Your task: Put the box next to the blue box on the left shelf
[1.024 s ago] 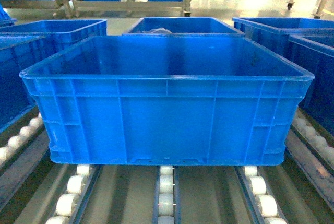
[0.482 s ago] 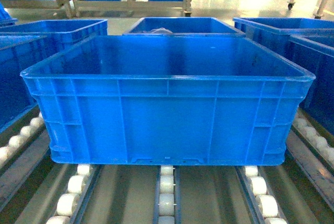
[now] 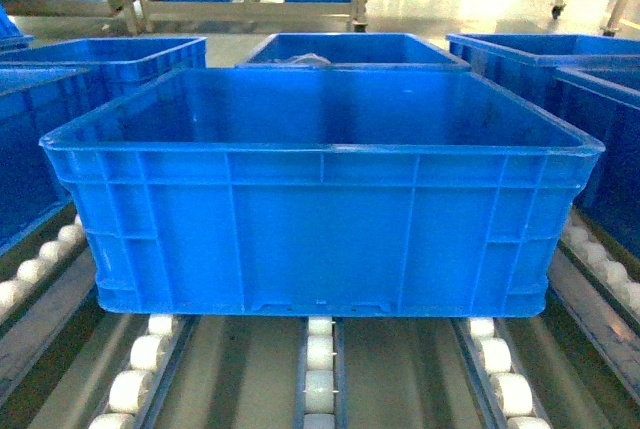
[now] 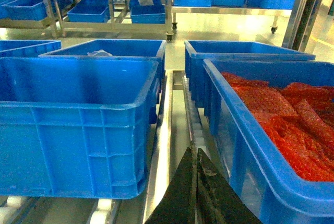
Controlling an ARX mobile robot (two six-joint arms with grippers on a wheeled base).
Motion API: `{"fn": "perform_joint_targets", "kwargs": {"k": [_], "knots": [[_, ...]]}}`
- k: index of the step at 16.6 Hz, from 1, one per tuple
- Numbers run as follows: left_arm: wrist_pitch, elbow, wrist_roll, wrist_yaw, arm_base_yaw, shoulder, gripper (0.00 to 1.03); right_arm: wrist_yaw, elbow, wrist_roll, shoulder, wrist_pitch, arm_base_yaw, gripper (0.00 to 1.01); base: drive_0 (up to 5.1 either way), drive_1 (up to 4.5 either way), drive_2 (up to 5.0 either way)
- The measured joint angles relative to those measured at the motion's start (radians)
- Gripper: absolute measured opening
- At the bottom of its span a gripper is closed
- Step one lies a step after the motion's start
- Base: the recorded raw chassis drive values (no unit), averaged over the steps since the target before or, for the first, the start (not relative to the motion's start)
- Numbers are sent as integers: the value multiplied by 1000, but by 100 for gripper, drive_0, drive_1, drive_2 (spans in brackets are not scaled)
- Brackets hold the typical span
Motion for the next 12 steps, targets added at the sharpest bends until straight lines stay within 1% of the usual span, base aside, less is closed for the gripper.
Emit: {"fn": "perform_joint_targets", "kwargs": {"k": [4, 8, 9, 10, 11, 12], "knots": [[-118, 0, 0, 0, 0, -119, 1, 0, 0, 0, -137, -135, 0, 1, 0, 0, 0], [-195, 0, 0, 0, 0, -197, 1, 0, 0, 0, -223, -220, 0, 1, 0, 0, 0], [-295, 0, 0, -1, 0, -269, 1, 0, 0, 0, -240, -235, 0, 1, 0, 0, 0], [-383, 0, 0, -1, 0, -353, 1, 0, 0, 0, -260, -269, 0, 1, 0, 0, 0], [-365, 3, 0, -5, 0, -359, 1, -3, 0, 0, -382, -425, 0, 1, 0, 0, 0], [-381, 0, 2, 1, 0, -360, 1, 0, 4, 0, -415, -401, 0, 1, 0, 0, 0]]}}
